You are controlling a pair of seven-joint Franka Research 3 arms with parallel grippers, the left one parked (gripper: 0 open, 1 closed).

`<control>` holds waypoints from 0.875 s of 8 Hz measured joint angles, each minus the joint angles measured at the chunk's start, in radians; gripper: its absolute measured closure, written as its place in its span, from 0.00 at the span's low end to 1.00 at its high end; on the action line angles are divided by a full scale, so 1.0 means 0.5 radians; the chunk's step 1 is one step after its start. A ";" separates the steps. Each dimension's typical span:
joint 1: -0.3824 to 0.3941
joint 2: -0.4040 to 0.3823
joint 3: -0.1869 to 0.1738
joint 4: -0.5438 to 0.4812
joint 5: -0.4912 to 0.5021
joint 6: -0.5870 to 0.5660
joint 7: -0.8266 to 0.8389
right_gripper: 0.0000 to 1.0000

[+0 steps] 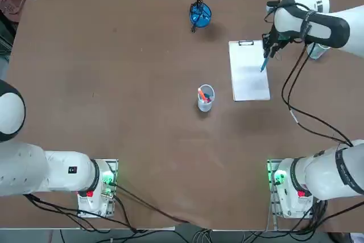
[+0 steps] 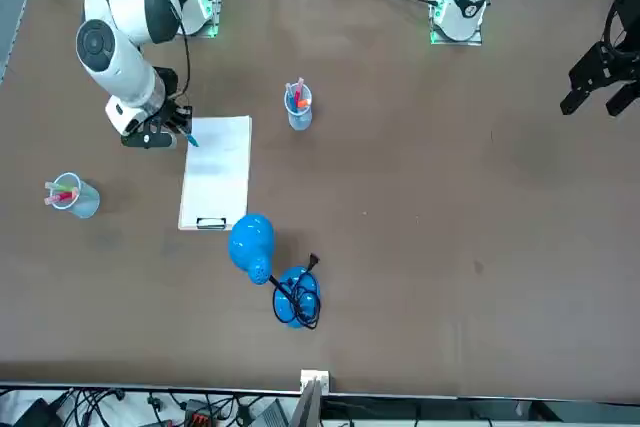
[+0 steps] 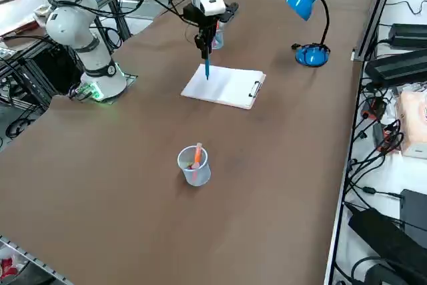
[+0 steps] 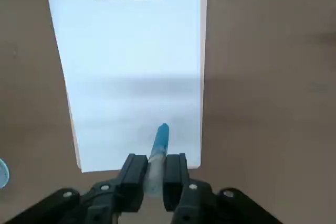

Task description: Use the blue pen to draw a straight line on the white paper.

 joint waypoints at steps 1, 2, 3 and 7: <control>0.000 0.018 -0.001 -0.005 0.000 0.000 0.000 0.84; 0.000 0.036 -0.003 -0.009 -0.012 0.000 0.000 0.84; 0.000 0.055 -0.003 -0.011 -0.034 0.000 0.015 0.84; 0.000 0.131 -0.003 -0.012 -0.208 0.023 0.135 0.84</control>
